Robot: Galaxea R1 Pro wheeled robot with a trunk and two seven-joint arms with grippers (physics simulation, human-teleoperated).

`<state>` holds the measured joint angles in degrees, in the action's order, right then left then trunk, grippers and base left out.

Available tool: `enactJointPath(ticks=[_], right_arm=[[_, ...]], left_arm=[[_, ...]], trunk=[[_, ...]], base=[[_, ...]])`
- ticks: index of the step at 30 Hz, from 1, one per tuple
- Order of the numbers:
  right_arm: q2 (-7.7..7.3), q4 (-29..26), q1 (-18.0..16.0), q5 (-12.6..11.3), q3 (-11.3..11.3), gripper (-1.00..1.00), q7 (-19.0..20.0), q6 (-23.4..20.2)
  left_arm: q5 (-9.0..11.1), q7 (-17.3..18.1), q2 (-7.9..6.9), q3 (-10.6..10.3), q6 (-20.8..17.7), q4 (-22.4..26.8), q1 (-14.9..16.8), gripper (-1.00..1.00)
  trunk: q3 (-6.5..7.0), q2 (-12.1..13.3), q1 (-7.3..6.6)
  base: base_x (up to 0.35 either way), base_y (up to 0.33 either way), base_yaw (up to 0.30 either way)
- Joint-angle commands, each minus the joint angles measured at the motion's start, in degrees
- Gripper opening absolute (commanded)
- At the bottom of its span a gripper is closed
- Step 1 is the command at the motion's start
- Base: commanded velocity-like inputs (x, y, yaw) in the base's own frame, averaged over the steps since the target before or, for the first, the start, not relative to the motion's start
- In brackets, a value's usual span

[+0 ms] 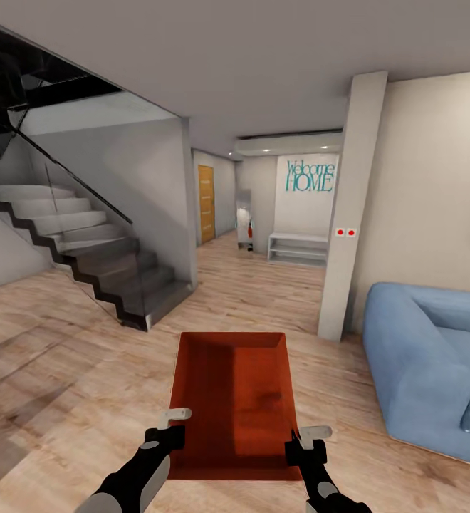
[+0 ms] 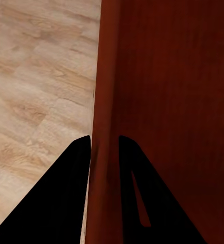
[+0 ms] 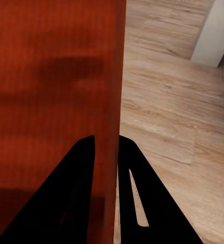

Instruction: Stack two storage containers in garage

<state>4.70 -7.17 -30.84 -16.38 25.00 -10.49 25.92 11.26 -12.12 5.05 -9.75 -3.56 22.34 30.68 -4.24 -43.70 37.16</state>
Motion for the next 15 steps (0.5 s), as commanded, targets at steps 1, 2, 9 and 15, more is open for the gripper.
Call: enactJointPath(ticks=[1, 2, 9, 15], right_arm=[[-0.13, 0.0, -0.1, -0.7, 0.0, -1.0, -3.9, 3.3], [-0.13, 0.0, -0.1, -0.7, 0.0, -1.0, -3.9, 3.3], [-0.18, 0.0, -0.1, -0.6, 0.0, -1.0, -3.9, 3.3], [-0.22, 0.0, -0.1, -0.7, 0.0, -1.0, -3.9, 3.3]], left_arm=[[0.6, -1.0, -0.13, -0.5, -0.4, -0.1, 0.0, -1.0], [0.6, -1.0, -0.13, -0.5, -0.4, -0.1, 0.0, -1.0], [0.6, -1.0, -0.13, -0.5, -0.4, -0.1, 0.0, -1.0], [0.7, -1.0, -0.13, -0.5, -0.4, -0.1, 0.0, -1.0]], trunk=[[-0.1, -0.1, 0.05], [-0.1, -0.1, 0.05], [-0.1, -0.1, 0.05], [-0.1, -0.1, 0.05]], base=[[0.321, 0.0, -0.24], [0.321, 0.0, -0.241], [0.321, 0.0, -0.125], [0.321, 0.0, -0.008]])
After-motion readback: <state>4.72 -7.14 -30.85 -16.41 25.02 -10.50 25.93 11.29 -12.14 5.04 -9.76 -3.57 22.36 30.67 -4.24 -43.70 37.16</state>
